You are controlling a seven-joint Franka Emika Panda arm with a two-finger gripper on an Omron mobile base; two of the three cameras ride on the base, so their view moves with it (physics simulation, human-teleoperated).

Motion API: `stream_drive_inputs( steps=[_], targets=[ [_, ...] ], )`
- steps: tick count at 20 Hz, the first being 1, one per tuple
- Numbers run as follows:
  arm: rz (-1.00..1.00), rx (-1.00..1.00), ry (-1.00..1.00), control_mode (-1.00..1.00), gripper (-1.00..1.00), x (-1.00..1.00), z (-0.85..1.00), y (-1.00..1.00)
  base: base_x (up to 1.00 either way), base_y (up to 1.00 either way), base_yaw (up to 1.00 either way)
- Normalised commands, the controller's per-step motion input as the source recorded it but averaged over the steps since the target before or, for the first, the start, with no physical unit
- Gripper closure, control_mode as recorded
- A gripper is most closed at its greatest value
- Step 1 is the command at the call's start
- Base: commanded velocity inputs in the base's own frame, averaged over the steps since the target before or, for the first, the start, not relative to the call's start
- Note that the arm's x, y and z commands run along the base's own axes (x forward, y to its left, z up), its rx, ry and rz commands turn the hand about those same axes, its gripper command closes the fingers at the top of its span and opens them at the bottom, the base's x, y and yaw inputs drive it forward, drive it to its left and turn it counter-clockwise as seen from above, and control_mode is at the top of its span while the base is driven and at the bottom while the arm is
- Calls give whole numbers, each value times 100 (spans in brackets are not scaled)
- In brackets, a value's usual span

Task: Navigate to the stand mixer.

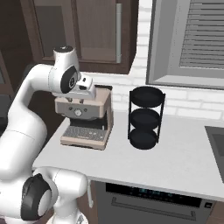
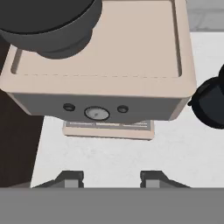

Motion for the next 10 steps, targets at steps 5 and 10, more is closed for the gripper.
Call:
stream_drive_inputs(
  steps=[5, 10],
  targets=[
    [0, 2, 1, -100, -100, -30, -1, 0, 0, 0, 0],
    [-4, 9, 1, -100, -100, -96, -14, 0, 0, 0, 0]
  ],
)
